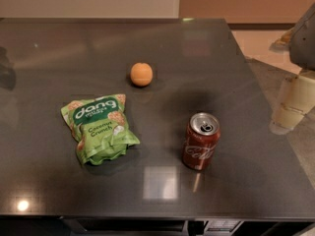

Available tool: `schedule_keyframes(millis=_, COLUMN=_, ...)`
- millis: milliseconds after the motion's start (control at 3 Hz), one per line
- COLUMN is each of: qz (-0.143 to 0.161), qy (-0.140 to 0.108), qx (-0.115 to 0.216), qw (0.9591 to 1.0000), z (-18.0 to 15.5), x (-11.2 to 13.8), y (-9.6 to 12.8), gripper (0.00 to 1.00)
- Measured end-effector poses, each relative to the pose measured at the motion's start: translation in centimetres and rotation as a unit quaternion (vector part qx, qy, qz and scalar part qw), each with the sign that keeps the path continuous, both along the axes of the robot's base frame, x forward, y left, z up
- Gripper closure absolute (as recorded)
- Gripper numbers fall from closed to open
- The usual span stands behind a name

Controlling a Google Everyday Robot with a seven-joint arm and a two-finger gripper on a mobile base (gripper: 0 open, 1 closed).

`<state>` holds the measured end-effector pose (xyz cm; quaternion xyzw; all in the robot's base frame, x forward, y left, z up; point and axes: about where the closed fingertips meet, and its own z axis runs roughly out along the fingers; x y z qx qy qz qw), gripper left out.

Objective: Pick coke can

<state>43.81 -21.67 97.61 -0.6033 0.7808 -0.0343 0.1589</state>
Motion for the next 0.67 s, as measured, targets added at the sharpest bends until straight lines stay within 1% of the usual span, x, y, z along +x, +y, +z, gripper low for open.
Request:
schedule_keyframes(millis=333, qz=0.0, qy=0.0, qx=0.0, qw=1.0, z=0.0, x=0.0, y=0.0, gripper=0.0)
schedule_keyframes(millis=667, qz=0.007, qy=0.016, qx=0.015, qw=0.9997, z=-0.08, x=0.01, y=0.56, gripper=0.0)
